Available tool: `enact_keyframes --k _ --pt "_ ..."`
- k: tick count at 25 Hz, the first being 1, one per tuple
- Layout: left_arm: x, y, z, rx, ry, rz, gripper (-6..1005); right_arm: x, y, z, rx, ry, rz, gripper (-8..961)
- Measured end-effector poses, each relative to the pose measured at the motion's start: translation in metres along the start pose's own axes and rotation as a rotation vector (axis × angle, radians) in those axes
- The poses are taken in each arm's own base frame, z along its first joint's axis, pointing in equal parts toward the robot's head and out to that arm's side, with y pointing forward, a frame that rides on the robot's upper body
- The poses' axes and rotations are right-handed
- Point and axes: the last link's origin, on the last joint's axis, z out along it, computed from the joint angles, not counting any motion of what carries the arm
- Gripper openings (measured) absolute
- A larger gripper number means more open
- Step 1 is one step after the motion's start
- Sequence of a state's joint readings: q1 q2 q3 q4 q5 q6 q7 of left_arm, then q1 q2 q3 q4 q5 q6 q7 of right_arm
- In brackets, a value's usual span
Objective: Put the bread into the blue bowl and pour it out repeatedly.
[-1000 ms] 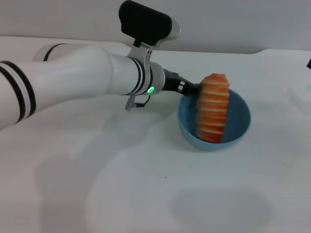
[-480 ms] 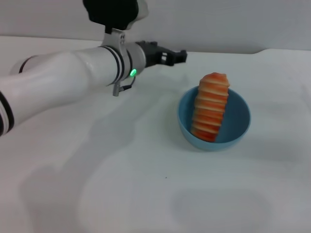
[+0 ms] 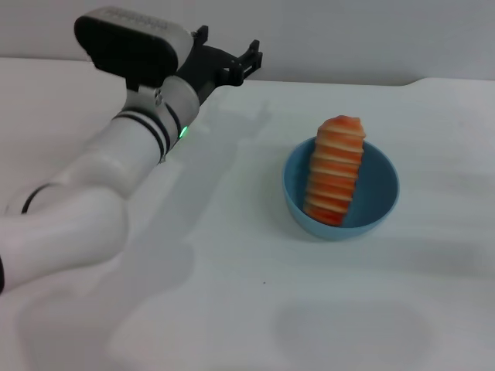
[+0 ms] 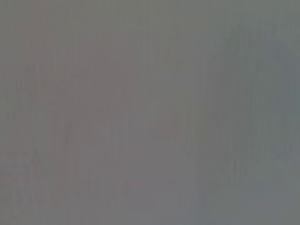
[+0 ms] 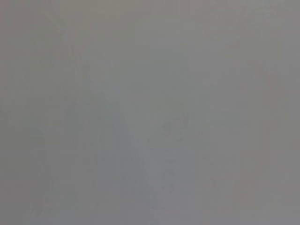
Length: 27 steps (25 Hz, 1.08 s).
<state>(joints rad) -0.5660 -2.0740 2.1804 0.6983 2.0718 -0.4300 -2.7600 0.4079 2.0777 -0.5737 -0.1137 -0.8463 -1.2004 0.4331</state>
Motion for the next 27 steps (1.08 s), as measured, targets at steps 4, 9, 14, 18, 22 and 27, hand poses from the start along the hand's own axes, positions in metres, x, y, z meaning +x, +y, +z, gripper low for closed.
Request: enact_keyframes --k 4,9,14,18,22,27 --pt "-0.004 -0.003 -0.002 0.014 0.009 -0.033 856 -0.002 -0.007 -0.007 0.074 -0.045 0.057 747" --pt "-0.007 -0.008 -0.004 0.028 0.02 -0.046 856 0.0 -0.008 -0.011 0.094 -0.051 0.073 747" --pt "-0.008 -0.008 -0.005 0.027 0.021 -0.041 856 0.0 -0.008 -0.012 0.093 -0.051 0.074 747" --pt "-0.009 -0.007 -0.005 0.025 0.019 -0.039 856 0.001 -0.008 -0.012 0.092 -0.048 0.076 747" --pt "-0.01 -0.008 -0.006 0.029 0.022 -0.035 856 0.003 -0.007 -0.013 0.093 -0.041 0.082 747" --pt "-0.01 -0.008 -0.007 0.033 0.041 -0.021 856 0.005 -0.006 -0.015 0.094 -0.035 0.089 747"
